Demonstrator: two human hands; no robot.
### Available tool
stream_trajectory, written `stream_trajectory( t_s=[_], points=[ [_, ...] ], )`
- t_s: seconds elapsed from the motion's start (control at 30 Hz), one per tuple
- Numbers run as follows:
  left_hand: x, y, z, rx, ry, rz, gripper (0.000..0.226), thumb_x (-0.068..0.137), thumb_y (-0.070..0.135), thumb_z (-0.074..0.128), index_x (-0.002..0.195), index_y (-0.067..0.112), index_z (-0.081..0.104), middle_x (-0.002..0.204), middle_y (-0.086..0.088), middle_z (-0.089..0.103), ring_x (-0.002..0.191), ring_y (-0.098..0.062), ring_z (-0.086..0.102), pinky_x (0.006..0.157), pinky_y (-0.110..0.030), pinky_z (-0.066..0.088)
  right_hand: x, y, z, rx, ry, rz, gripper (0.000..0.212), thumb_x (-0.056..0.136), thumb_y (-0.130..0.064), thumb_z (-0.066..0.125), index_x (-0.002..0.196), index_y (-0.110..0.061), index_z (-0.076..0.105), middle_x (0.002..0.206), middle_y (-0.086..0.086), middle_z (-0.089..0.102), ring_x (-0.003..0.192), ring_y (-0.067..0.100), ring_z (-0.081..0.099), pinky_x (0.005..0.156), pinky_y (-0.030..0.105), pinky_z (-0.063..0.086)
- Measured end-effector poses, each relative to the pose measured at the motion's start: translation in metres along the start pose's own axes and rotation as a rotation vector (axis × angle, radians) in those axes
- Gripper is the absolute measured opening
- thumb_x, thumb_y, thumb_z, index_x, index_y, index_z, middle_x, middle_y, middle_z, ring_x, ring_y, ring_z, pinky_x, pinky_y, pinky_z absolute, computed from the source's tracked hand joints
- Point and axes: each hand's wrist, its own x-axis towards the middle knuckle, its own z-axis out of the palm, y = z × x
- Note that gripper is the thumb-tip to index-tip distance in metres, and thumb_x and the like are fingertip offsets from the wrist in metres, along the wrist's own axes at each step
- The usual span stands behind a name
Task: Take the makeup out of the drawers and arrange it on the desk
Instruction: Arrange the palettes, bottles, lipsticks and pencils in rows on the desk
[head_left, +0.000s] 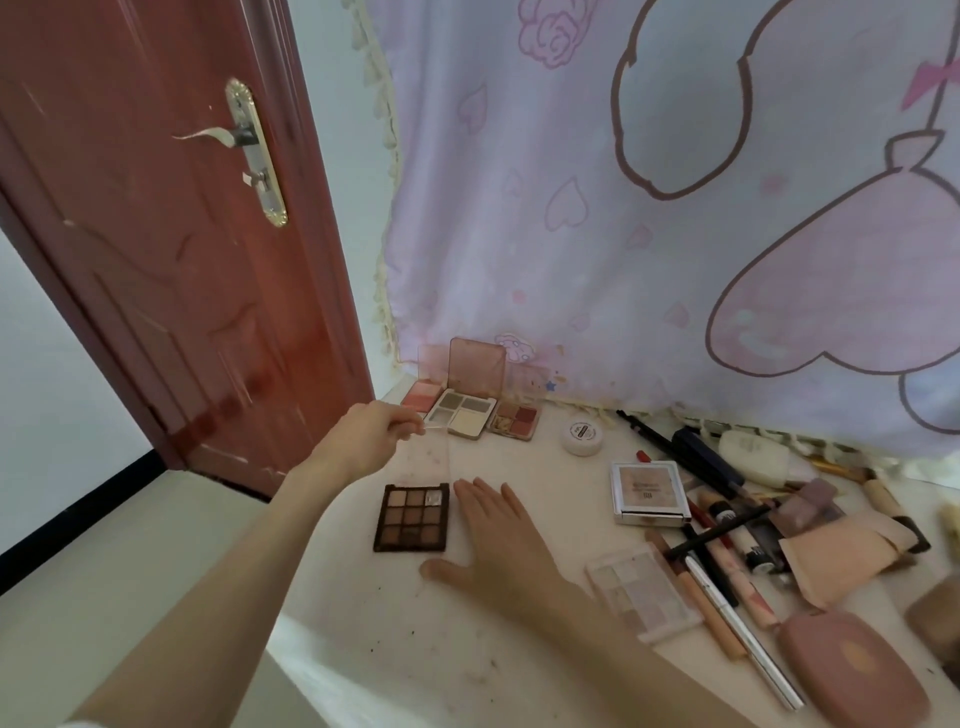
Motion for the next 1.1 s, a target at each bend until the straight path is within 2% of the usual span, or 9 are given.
stream_trajectory(
  t_s=[0.17,0.27,0.37,0.47,0.7,0.97,1.1],
  points=[
    [0.022,0.001,-0.001,0.11,0.007,0.03,0.025,0.096,0.013,0.046,0.101,0.02,0.07,0.094,-0.004,0.064,0.088,-0.023,0.059,0.078,-0.032,0.046,0.016,0.001,0.005,-0.09,-0.027,0.043,0.1,0.079,-0.077,0.031,0.15,-0.013,0.003,0.158,0.001,0.004,0.145,0.013,-0.002,0.115,0.035,-0.013],
    [0.031,-0.007,-0.005,0.143,0.019,0.011,0.025,0.096,0.013,0.047,0.103,0.02,0.07,0.093,-0.004,0.06,0.082,-0.02,0.054,0.072,-0.028,0.042,0.029,-0.004,0.008,-0.103,-0.019,0.05,0.092,0.084,-0.072,0.029,0.15,-0.013,0.004,0.158,0.001,0.004,0.145,0.014,-0.003,0.114,0.036,-0.013],
    [0.038,-0.02,-0.01,0.153,0.055,-0.003,0.025,0.095,0.01,0.047,0.106,0.016,0.069,0.105,-0.006,0.059,0.089,-0.017,0.05,0.078,-0.023,0.037,0.04,-0.009,0.013,-0.13,-0.021,0.055,0.085,0.088,-0.067,0.024,0.15,-0.013,0.003,0.158,0.003,0.001,0.145,0.015,-0.006,0.113,0.037,-0.016],
    [0.045,-0.03,-0.014,0.16,0.101,-0.002,0.026,0.095,0.011,0.047,0.108,0.016,0.068,0.107,-0.008,0.057,0.097,-0.021,0.053,0.081,-0.024,0.038,0.051,-0.015,0.018,-0.162,-0.038,0.045,0.078,0.091,-0.062,0.018,0.15,-0.013,0.001,0.158,0.004,-0.004,0.145,0.017,-0.01,0.112,0.039,-0.018],
    [0.073,-0.044,-0.014,0.132,0.191,0.0,0.022,0.092,0.011,0.053,0.107,0.014,0.069,0.104,-0.009,0.055,0.093,-0.02,0.052,0.081,-0.022,0.036,0.067,-0.019,0.02,-0.203,-0.094,-0.043,0.071,0.093,-0.06,0.014,0.15,-0.02,-0.001,0.158,0.003,-0.009,0.144,0.017,-0.016,0.113,0.042,-0.019],
    [0.095,-0.041,-0.006,0.091,0.21,0.049,0.021,0.093,0.014,0.053,0.105,0.017,0.07,0.104,-0.009,0.053,0.098,-0.026,0.053,0.088,-0.03,0.041,0.076,-0.017,0.022,-0.198,-0.092,-0.049,0.074,0.092,-0.062,0.014,0.15,-0.018,0.0,0.158,0.001,-0.007,0.144,0.015,-0.014,0.113,0.042,-0.018],
    [0.096,-0.043,-0.002,0.024,0.223,0.032,0.026,0.094,0.016,0.051,0.117,0.016,0.064,0.117,-0.011,0.053,0.107,-0.027,0.052,0.096,-0.034,0.039,0.075,-0.017,0.023,-0.194,-0.088,-0.042,0.074,0.092,-0.062,0.014,0.15,-0.018,0.0,0.158,0.001,-0.007,0.144,0.014,-0.015,0.113,0.042,-0.019]
  ],
)
